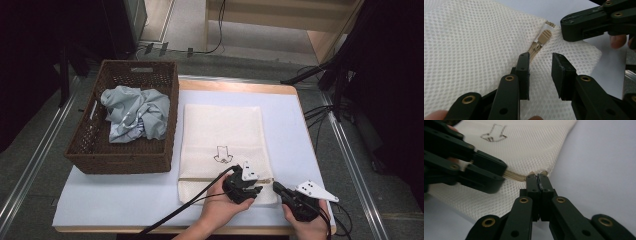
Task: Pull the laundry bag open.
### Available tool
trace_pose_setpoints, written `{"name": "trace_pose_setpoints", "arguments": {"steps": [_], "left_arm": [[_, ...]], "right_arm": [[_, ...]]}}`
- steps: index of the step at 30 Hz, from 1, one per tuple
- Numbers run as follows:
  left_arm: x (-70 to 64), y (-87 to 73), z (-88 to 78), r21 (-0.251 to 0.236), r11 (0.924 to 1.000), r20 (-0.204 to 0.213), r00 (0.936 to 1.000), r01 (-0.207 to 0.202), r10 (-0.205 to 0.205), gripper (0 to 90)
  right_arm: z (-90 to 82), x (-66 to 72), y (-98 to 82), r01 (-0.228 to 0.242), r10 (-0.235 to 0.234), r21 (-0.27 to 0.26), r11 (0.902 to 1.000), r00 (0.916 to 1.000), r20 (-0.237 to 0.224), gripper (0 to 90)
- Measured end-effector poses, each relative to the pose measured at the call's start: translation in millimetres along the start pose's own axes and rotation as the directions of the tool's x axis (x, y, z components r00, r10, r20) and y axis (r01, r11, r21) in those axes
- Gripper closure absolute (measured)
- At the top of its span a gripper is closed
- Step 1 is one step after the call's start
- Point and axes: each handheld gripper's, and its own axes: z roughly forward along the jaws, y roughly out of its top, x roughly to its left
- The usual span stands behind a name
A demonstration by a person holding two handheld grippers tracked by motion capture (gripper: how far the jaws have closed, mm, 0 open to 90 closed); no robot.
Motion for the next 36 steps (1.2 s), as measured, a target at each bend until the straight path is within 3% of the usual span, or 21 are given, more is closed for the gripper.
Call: {"name": "trace_pose_setpoints", "arguments": {"steps": [2,6,13,22,30,33,36], "left_arm": [[-0.1,0.4,2.0,0.0,1.0,-0.004,1.0,-0.002,0.002,69.1],[3.8,1.2,4.5,0.009,0.9999,0.005,0.9999,0.012,-0.012,70.0],[6.8,3.3,6.7,-0.007,0.9991,0.042,0.9983,0.041,-0.041,73.4],[8.6,8.1,5.8,-0.023,0.9981,0.042,0.9976,0.056,-0.055,73.6],[16.1,7.9,9.3,0.013,0.9904,0.097,0.9857,0.138,-0.138,84.2],[16.6,7.0,9.1,0.027,0.9896,0.102,0.9845,0.141,-0.143,85.6],[20.0,5.6,8.1,0.024,0.9857,0.126,0.9777,0.167,-0.168,87.4]], "right_arm": [[-3.0,5.7,1.5,0.035,-0.036,-0.037,0.9987,0.9991,-0.023,90.0],[-3.9,11.9,3.1,0.059,-0.062,-0.056,0.9967,0.9974,-0.038,90.0],[-3.0,12.4,2.3,0.068,-0.07,-0.051,0.9964,0.9964,-0.048,90.0],[-2.6,13.5,1.8,0.077,-0.079,-0.046,0.996,0.9954,-0.055,90.0],[-3.1,13.9,1.5,0.082,-0.084,-0.042,0.9958,0.9953,-0.049,90.0],[-2.8,13.6,1.0,0.085,-0.087,-0.04,0.9956,0.995,-0.05,90.0],[-2.3,13.0,0.9,0.077,-0.079,-0.039,0.9963,0.9955,-0.052,90.0]]}}
